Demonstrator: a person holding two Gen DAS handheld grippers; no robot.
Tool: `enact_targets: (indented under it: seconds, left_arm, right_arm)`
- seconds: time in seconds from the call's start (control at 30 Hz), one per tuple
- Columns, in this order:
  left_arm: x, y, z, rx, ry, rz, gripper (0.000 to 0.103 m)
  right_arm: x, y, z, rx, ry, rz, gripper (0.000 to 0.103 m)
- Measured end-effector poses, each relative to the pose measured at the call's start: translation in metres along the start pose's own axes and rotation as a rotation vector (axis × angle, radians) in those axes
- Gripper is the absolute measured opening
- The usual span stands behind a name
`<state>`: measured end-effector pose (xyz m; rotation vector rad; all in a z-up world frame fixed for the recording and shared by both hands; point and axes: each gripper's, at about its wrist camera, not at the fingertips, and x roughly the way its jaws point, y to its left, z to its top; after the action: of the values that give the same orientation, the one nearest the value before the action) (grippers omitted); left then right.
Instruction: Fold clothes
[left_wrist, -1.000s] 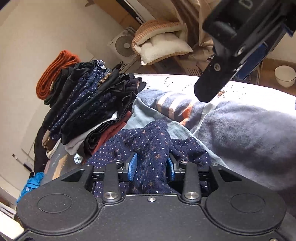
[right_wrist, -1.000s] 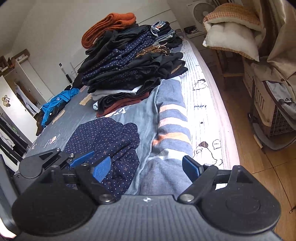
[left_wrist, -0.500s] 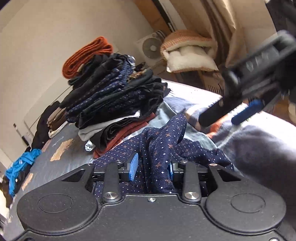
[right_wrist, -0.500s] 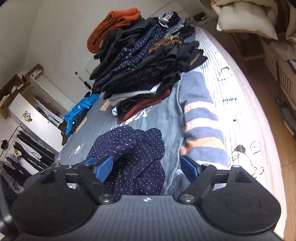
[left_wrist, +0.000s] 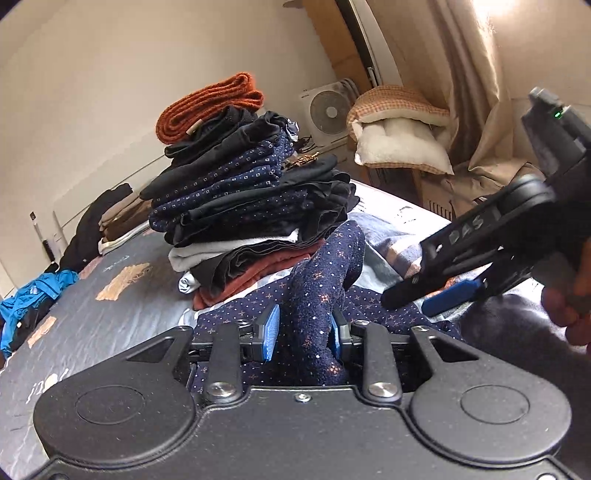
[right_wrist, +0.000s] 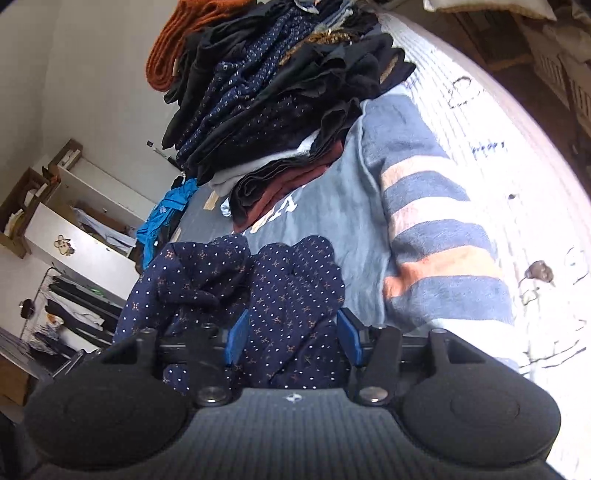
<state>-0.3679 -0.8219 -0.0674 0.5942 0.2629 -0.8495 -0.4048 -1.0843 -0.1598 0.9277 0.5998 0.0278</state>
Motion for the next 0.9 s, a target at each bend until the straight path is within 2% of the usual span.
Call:
enact_targets:
  seconds: [0.07,0.1,0.17,0.2,0.3,0.4,0.47,0.57,0.67,0.8,0.87,0.9]
  left_arm:
    - [0.001,0.0,-0.001,-0.001,0.0,-0.005,0.029]
    - [0.001,0.001,-0.001,0.0,-0.001,-0.007,0.03]
    - [0.001,0.001,-0.001,-0.003,-0.002,-0.009,0.03]
    - [0.001,0.002,-0.002,-0.007,-0.003,-0.01,0.03]
    - [0.001,0.003,-0.003,-0.008,-0.005,-0.009,0.03]
    - [0.0,0.005,-0.004,-0.013,-0.007,-0.01,0.03]
    - [-0.001,0.006,-0.003,-0.02,-0.008,-0.011,0.03]
    - [-0.001,0.008,-0.003,-0.028,-0.006,-0.015,0.03]
    - [-0.001,0.008,-0.004,-0.025,-0.007,-0.018,0.03]
    - [-0.002,0.007,-0.005,-0.023,-0.006,-0.024,0.03]
    - [-0.002,0.008,-0.005,-0.024,-0.007,-0.027,0.03]
    - [-0.002,0.008,-0.005,-0.025,-0.007,-0.028,0.03]
  right_arm:
    - [0.006,0.0,-0.001,0.003,0.018,-0.004,0.053]
    - [0.006,0.0,-0.001,0.0,0.021,-0.001,0.049]
    - [0.006,0.002,-0.002,-0.006,0.019,-0.003,0.032]
    - [0.006,0.002,-0.002,-0.004,0.017,-0.005,0.019]
    - [0.007,-0.001,-0.002,0.019,0.01,-0.015,0.012]
    - [0.004,0.001,-0.001,0.021,-0.012,-0.021,0.009]
    - [-0.003,0.005,0.003,0.016,-0.047,-0.015,0.002]
    - [-0.016,0.007,0.01,0.023,-0.097,0.017,0.0]
    - [-0.017,0.005,0.011,0.03,-0.09,0.025,0.0]
    - [-0.006,0.003,0.009,0.029,-0.024,0.0,0.005]
    - [-0.006,0.005,0.009,0.018,-0.019,0.0,0.009]
    - [-0.007,0.007,0.009,0.01,-0.019,0.002,0.018]
